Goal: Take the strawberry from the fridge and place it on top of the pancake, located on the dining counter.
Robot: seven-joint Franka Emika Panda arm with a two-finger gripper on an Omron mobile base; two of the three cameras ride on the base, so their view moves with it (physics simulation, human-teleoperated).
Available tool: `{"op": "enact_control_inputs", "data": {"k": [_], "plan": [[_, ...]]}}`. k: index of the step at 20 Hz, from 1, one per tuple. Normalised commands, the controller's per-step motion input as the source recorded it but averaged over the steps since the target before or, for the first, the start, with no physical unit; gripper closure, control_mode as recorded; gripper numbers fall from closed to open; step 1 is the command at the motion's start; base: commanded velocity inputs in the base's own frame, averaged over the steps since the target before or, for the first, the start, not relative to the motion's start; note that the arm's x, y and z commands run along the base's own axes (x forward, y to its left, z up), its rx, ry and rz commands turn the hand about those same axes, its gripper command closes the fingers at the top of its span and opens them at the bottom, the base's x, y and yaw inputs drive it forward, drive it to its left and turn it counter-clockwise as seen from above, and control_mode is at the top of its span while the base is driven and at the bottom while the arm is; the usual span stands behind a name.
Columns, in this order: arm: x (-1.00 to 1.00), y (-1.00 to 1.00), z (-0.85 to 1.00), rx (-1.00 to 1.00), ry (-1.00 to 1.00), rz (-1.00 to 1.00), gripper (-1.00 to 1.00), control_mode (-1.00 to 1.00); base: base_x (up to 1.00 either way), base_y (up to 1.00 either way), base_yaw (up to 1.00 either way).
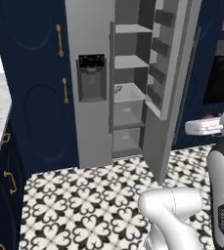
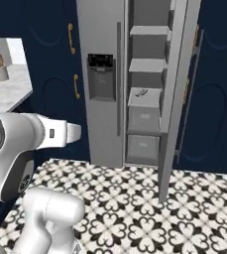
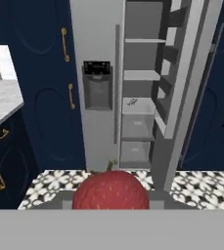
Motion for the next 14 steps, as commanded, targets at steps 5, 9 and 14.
{"op": "enact_control_inputs", "data": {"k": [5, 9, 14], "plan": [[0.00, 0.00, 0.00, 0.00, 0.00, 0.00, 1.00, 1.00, -0.46, -0.38, -0.60], [0.00, 0.00, 0.00, 0.00, 0.00, 0.00, 1.00, 1.00, -0.21, -0.48, -0.63], [0.00, 0.00, 0.00, 0.00, 0.00, 0.00, 1.00, 1.00, -0.01, -0.58, -0.61]]}}
